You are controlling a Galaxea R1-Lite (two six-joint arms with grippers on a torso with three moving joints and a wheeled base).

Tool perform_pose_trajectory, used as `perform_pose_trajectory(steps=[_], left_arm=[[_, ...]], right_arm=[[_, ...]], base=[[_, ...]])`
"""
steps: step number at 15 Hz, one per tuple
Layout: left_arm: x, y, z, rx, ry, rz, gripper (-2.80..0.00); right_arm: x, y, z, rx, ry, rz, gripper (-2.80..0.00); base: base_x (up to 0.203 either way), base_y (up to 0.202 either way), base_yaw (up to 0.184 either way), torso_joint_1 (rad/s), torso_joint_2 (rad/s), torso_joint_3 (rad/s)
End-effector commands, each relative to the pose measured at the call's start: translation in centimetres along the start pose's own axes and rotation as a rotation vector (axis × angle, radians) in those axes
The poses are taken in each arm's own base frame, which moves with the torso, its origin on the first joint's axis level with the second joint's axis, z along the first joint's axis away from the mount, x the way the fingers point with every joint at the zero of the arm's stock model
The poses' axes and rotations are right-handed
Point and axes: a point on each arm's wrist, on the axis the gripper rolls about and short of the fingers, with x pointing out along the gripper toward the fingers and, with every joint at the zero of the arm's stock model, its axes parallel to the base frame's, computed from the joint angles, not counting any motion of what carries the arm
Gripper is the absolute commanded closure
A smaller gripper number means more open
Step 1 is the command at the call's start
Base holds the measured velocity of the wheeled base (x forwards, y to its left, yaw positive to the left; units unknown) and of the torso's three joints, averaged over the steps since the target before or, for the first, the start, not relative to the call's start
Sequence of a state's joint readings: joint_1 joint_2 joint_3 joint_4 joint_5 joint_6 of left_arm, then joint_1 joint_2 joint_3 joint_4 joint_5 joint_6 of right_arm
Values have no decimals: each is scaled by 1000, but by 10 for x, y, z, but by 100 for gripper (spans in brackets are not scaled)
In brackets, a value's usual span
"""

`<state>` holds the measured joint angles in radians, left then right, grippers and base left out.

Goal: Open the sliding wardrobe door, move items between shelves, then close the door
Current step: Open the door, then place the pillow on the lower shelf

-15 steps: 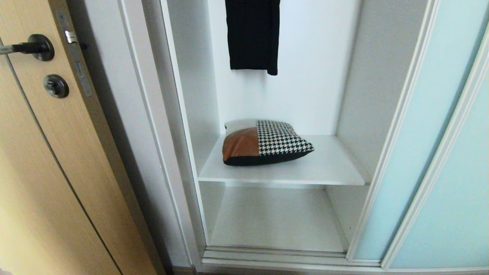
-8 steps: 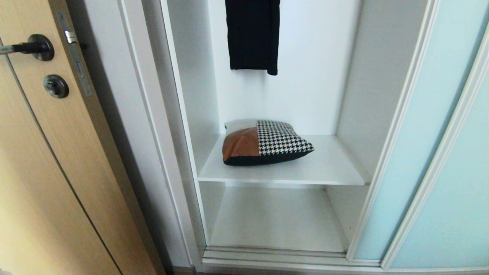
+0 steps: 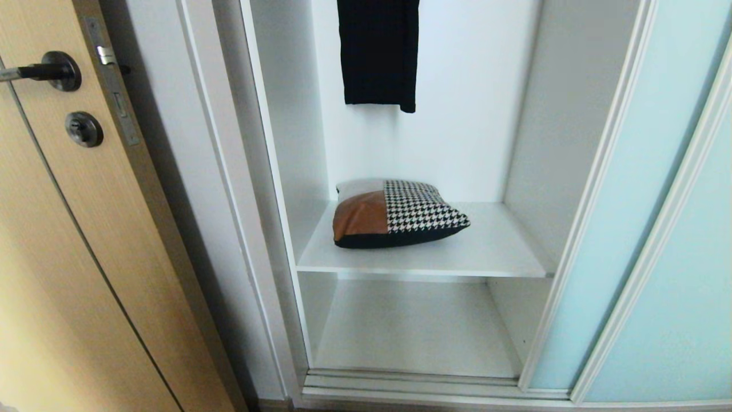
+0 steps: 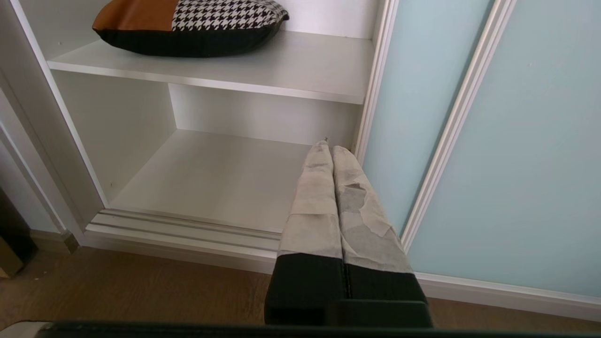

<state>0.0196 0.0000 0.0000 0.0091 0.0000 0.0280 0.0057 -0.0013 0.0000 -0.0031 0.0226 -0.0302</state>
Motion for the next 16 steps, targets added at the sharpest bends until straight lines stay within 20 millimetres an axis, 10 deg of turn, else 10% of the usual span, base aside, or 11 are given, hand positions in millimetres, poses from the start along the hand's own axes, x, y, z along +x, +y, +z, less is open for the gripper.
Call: perform_pose_trajectory(steps=[1,16], left_arm=[[0,0,0,-3,0,2,0],[0,0,0,-16,-1,2,0]], right_arm=[[0,0,0,-1,-2,1,0],[0,0,0,-1,-2,1,0]], base=[[0,0,0,0,0,0],[93,0,0,2,1,1]])
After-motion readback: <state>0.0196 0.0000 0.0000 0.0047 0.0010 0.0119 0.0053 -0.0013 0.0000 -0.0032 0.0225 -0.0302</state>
